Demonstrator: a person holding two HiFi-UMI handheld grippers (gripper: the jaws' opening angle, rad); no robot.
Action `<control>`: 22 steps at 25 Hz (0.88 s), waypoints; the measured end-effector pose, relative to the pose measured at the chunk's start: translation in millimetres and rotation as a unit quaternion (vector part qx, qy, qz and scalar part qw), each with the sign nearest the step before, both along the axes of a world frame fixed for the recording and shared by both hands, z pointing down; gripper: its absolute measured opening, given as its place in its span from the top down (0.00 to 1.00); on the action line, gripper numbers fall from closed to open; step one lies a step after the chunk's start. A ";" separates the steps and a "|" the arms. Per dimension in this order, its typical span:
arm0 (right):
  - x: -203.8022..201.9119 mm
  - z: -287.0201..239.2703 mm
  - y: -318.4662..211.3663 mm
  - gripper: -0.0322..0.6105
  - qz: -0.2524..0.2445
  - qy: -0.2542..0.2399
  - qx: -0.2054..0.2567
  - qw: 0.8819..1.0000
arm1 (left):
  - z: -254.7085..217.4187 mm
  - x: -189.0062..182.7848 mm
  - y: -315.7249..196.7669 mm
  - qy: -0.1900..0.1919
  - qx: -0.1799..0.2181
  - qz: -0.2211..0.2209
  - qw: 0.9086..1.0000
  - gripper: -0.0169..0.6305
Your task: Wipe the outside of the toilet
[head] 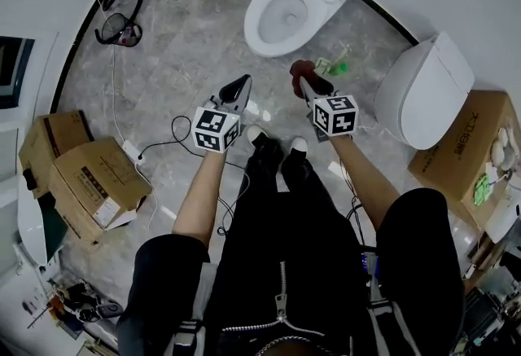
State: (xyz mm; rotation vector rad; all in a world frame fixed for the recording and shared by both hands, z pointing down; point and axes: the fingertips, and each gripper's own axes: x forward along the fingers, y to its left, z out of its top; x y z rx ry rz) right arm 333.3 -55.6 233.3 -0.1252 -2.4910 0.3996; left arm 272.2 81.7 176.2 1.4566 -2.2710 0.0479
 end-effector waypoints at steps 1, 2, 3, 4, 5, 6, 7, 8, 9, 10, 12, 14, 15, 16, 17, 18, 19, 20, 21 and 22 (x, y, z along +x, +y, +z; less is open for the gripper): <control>-2.4 -18.7 -6.1 0.80 -0.002 -0.017 0.010 1.000 | -17.0 -2.1 -7.7 -0.014 0.007 0.000 1.000 0.96; -4.8 -37.9 -11.2 0.80 -0.004 -0.034 0.018 0.999 | -34.1 -3.8 -14.5 -0.028 0.013 -0.001 1.000 0.96; -5.8 -56.8 -15.3 0.80 -0.006 -0.050 0.025 0.998 | -50.6 -3.9 -20.2 -0.040 0.019 -0.002 0.999 0.96; -6.4 -75.6 -19.2 0.80 -0.009 -0.066 0.031 0.997 | -66.4 -3.3 -25.4 -0.052 0.025 -0.003 0.998 0.96; -7.3 -94.5 -23.2 0.80 -0.012 -0.082 0.038 0.996 | -82.0 -3.2 -30.5 -0.064 0.030 -0.004 0.998 0.96; -8.4 -112.7 -26.9 0.80 -0.016 -0.098 0.046 0.994 | -96.8 -3.5 -35.2 -0.076 0.034 -0.005 0.997 0.96; -9.0 -129.8 -30.3 0.80 -0.020 -0.111 0.053 0.992 | -110.7 -4.0 -39.2 -0.087 0.040 -0.008 0.995 0.96; -9.0 -145.7 -33.3 0.80 -0.023 -0.124 0.060 0.990 | -123.4 -4.1 -42.5 -0.096 0.046 -0.010 0.994 0.96; -8.1 -160.7 -36.1 0.80 -0.024 -0.136 0.065 0.988 | -134.8 -3.5 -45.4 -0.104 0.052 -0.013 0.993 0.96; -6.3 -174.5 -39.3 0.80 -0.024 -0.148 0.070 0.986 | -144.8 -1.9 -48.2 -0.111 0.056 -0.014 0.992 0.96; -0.6 -198.7 -47.6 0.80 -0.018 -0.170 0.076 0.982 | -161.0 3.5 -54.1 -0.122 0.063 -0.014 0.990 0.96; 6.2 -217.7 -56.7 0.80 -0.008 -0.185 0.079 0.979 | -174.4 9.6 -59.3 -0.130 0.069 -0.013 0.989 0.96; 9.3 -225.1 -60.5 0.80 -0.004 -0.191 0.080 0.978 | -180.4 12.3 -61.3 -0.133 0.073 -0.013 0.988 0.96; 11.9 -231.5 -63.8 0.80 0.001 -0.196 0.080 0.977 | -185.9 14.4 -62.9 -0.136 0.076 -0.013 0.988 0.96; 14.0 -237.2 -66.5 0.80 0.005 -0.200 0.079 0.976 | -191.0 15.8 -64.4 -0.139 0.079 -0.013 0.987 0.96; 15.9 -241.9 -68.2 0.80 0.008 -0.205 0.080 0.975 | -195.4 17.2 -65.7 -0.142 0.081 -0.013 0.986 0.96; 18.0 -245.4 -68.9 0.80 0.009 -0.208 0.082 0.975 | -198.5 18.8 -66.7 -0.145 0.083 -0.012 0.986 0.96; 20.1 -247.7 -69.0 0.80 0.008 -0.210 0.084 0.974 | -200.0 20.5 -67.5 -0.147 0.083 -0.012 0.986 0.96; 22.2 -249.0 -68.7 0.80 0.007 -0.211 0.086 0.974 | -200.1 22.0 -68.1 -0.147 0.084 -0.012 0.985 0.96; 24.1 -249.7 -68.5 0.80 0.005 -0.212 0.087 0.973 | -199.0 23.1 -68.5 -0.147 0.083 -0.012 0.986 0.96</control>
